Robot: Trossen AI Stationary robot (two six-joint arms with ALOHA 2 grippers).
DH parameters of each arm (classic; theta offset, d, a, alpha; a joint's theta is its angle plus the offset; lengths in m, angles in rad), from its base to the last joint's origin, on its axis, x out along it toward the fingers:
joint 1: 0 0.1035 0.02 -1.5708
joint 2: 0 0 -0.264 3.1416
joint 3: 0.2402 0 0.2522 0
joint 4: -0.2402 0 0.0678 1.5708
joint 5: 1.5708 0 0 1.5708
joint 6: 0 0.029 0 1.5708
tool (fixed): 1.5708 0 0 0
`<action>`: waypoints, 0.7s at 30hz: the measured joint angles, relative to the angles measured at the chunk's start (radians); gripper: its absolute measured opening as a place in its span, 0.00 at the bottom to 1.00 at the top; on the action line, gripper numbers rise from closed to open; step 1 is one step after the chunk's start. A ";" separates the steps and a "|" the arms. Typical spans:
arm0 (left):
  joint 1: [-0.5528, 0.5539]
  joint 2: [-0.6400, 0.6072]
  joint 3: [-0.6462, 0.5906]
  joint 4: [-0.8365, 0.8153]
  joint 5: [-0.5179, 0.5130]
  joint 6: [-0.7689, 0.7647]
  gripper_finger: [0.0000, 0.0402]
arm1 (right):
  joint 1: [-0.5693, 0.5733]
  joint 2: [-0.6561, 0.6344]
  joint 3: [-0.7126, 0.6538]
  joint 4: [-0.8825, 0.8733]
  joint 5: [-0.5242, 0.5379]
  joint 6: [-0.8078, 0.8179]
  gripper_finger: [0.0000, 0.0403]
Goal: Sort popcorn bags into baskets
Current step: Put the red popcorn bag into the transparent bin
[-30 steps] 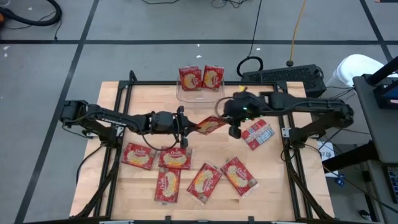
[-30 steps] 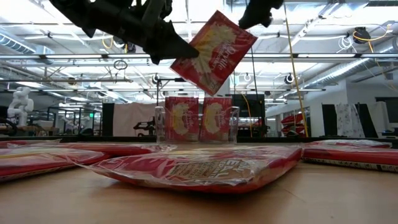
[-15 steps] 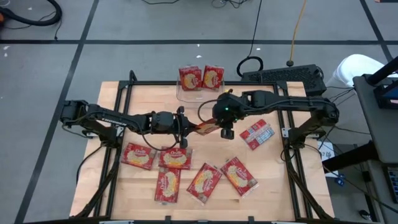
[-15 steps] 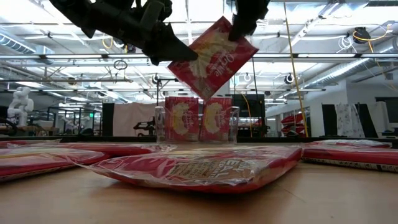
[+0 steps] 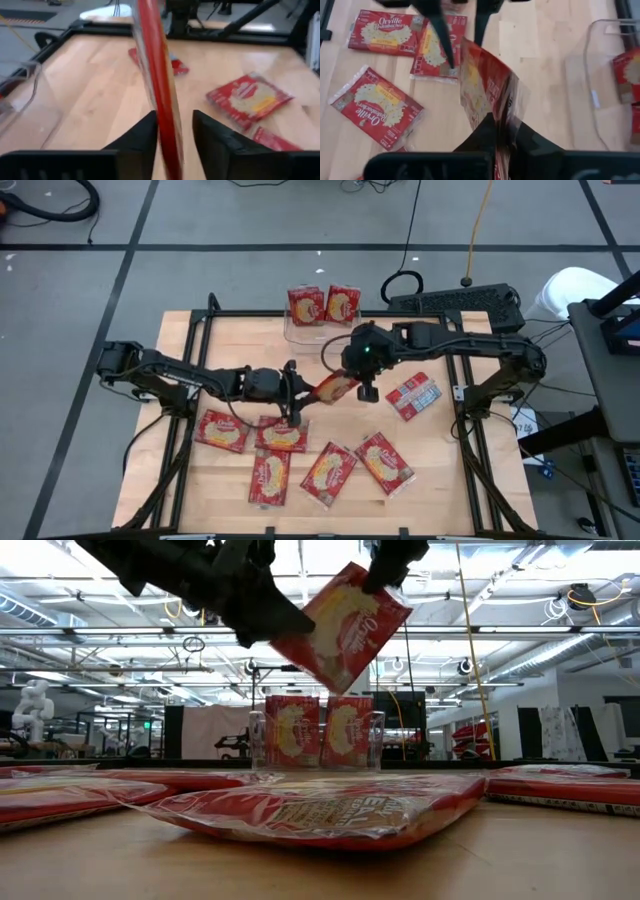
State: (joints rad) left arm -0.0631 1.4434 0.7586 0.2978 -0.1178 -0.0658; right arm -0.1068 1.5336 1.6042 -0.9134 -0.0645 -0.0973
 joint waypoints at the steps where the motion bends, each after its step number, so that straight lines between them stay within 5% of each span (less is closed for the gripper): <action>1: -0.006 0.000 0.000 -0.016 -0.025 -0.007 0.36 | -0.008 -0.001 0.016 -0.013 0.001 -0.004 0.01; 6: -0.009 -0.020 0.000 -0.137 -0.162 -0.052 0.51 | -0.062 -0.001 0.107 -0.101 0.014 -0.077 0.01; 11: 0.021 -0.058 0.001 -0.298 -0.194 -0.087 0.59 | -0.148 0.020 0.206 -0.149 0.069 -0.166 0.01; 21: 0.090 -0.121 0.000 -0.348 -0.142 -0.032 0.52 | -0.337 0.312 0.595 -0.379 0.095 -0.333 0.01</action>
State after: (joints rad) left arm 0.0267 1.3220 0.7586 -0.0504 -0.2597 -0.0982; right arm -0.4438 1.8451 2.1990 -1.2928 0.0300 -0.4307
